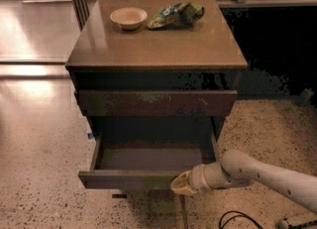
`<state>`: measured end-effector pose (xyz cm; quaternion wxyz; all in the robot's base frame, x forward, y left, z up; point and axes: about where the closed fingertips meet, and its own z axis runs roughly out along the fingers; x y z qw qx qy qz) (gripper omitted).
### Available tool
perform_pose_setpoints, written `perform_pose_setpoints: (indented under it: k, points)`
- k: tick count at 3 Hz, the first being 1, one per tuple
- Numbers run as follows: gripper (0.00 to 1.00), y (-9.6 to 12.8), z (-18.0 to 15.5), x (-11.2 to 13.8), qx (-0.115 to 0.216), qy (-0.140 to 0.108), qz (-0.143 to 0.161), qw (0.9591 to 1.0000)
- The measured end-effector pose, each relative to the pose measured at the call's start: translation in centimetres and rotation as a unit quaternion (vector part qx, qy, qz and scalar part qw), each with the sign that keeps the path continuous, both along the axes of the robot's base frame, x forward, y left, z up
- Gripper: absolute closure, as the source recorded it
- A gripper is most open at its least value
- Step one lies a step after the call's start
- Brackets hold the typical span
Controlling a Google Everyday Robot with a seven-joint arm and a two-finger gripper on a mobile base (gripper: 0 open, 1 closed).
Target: Close middle drawer
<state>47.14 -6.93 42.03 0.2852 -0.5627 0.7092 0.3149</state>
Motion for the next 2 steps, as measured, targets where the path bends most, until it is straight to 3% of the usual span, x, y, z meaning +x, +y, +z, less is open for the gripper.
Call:
perform_pose_setpoints:
  k: [1, 2]
  points:
    - [1.0, 0.0, 0.0, 0.0, 0.0, 0.0, 0.0, 1.0]
    - [1.0, -0.9, 0.3, 2.4, -0.004, -0.02, -0.014, 0.9997]
